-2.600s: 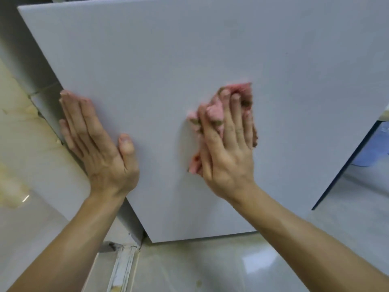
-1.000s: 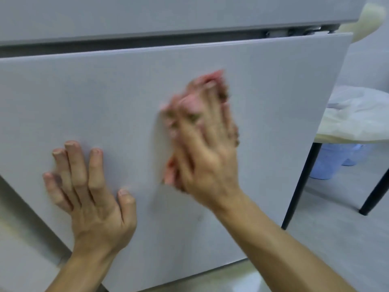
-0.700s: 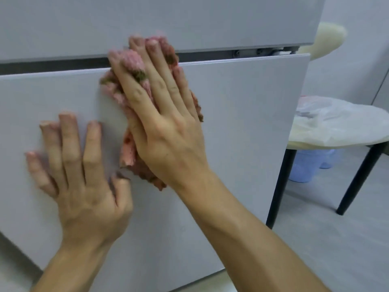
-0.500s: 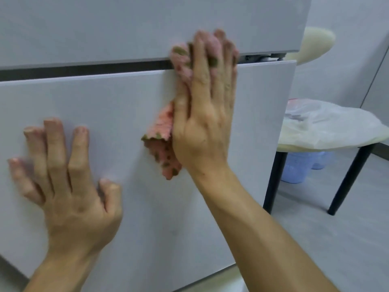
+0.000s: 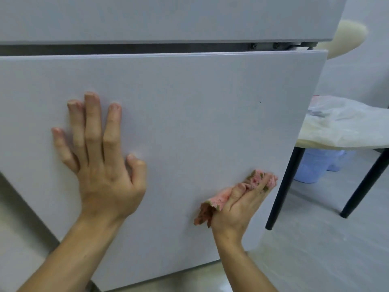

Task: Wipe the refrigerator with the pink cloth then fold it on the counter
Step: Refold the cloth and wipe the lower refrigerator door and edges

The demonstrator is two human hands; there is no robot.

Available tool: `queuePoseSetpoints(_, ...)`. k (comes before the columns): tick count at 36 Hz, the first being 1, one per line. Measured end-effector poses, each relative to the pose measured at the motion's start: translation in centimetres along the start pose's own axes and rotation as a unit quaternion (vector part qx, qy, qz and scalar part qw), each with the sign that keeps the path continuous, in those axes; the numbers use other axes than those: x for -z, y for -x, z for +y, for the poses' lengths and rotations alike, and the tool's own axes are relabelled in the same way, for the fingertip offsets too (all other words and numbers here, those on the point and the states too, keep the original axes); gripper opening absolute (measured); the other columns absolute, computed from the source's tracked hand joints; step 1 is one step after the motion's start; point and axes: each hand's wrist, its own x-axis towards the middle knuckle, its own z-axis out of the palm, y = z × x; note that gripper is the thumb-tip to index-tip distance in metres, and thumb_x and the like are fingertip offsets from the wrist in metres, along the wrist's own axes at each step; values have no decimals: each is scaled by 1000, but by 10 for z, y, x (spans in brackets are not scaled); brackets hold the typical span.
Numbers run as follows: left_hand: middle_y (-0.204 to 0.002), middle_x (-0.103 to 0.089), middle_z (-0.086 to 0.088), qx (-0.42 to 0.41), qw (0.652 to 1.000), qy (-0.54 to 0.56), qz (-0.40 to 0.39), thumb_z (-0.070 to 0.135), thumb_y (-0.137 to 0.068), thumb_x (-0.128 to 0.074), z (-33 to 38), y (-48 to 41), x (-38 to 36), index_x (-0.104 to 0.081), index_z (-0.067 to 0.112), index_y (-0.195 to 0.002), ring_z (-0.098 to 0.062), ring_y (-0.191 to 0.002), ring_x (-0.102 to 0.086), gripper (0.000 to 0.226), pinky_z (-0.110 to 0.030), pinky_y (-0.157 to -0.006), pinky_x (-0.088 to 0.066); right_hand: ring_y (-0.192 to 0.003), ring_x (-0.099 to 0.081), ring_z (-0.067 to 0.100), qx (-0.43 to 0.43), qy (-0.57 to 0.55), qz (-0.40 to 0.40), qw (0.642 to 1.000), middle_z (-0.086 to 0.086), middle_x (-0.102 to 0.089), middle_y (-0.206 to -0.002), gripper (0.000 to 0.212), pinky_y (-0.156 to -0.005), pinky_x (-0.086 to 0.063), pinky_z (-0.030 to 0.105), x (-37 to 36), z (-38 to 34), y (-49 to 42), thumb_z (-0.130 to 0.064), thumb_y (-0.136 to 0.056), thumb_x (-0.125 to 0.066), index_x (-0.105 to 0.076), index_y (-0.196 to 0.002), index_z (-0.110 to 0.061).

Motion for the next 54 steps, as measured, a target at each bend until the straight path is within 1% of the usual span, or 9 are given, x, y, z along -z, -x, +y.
queuePoseSetpoints(7, -170, -21, -27, -4, 1000, -8, -16, 9, -85, -61, -2, 0, 5, -30, 2, -162, -44, -158, -12, 83, -59, -127, -1, -153, 24, -4, -76, -11, -4, 997, -5, 17, -174, 63, -132, 7, 35, -8, 0, 12, -42, -114, -20, 11, -166, -26)
queuePoseSetpoints(11, -170, -20, -27, -6, 1000, -10, -24, 14, -90, -61, -8, 2, 10, -27, 1, -163, -43, -159, -12, 81, -54, -129, 0, -157, 21, 3, 10, -31, -11, 999, -4, 14, -173, 63, -129, 11, 28, -7, -20, -4, -36, -113, -24, 5, -167, -23)
queuePoseSetpoints(20, -171, -19, -23, -24, 999, -10, -23, 16, -91, -59, -19, 5, 14, -26, 2, -163, -23, -162, -3, 81, -51, -131, -2, -163, 10, 24, 65, -72, 68, 993, 11, 5, -176, 62, -132, 3, 50, -9, -87, -88, -32, -114, -26, -3, -168, -11)
queuePoseSetpoints(27, -170, -19, -23, -22, 1000, -5, -11, 14, -90, -60, -22, 7, 14, -26, -5, -160, -24, -162, -4, 80, -50, -131, -3, -161, -2, 42, 245, -57, -14, 968, 26, -9, -172, 58, -130, -1, 59, -1, -135, -130, -19, -113, -33, -17, -164, 4)
queuePoseSetpoints(31, -169, -20, -23, -21, 1000, 7, -1, 9, -89, -55, -23, 8, 12, -27, -7, -159, -25, -162, -6, 78, -52, -131, -5, -155, -13, 57, 383, -36, -56, 921, 37, -21, -164, 58, -132, -5, 55, -17, -142, -93, -15, -104, -43, -33, -156, 7)
queuePoseSetpoints(36, -168, -22, -19, -27, 999, 38, 13, 5, -87, -48, -27, 8, 11, -26, -7, -159, -23, -162, -8, 76, -50, -131, -5, -161, -13, 29, 549, -2, -164, 820, 16, -27, -164, 56, -131, -15, 47, -37, -105, -12, -15, -97, -48, -43, -152, -8)
queuePoseSetpoints(45, -169, -21, -14, -39, 998, 43, -4, 6, -88, -47, -34, 13, 18, -25, -5, -160, -21, -163, -6, 76, -47, -132, -5, -159, -26, 18, 653, 117, -307, 682, 1, -35, -168, 65, -132, -16, 37, -19, -1, 36, -12, -93, -67, -50, -155, -18)
queuePoseSetpoints(49, -169, -21, -18, -33, 999, 36, -8, 12, -94, -43, -34, 14, 20, -27, -5, -160, -21, -163, -6, 69, -47, -132, -5, -158, -31, 24, 614, 72, -323, 717, 8, -37, -166, 54, -128, -29, 41, -7, -4, 39, -5, -91, -75, -64, -144, -13)
queuePoseSetpoints(54, -170, -18, -16, -17, 998, 52, -12, 4, -89, -51, -31, 14, 20, -25, -5, -160, -22, -162, -5, 76, -47, -132, -4, -149, -44, 34, 526, -39, -204, 825, 22, -49, -155, 38, -119, -44, 47, 9, -63, 6, -18, -116, -35, -48, -150, -9)
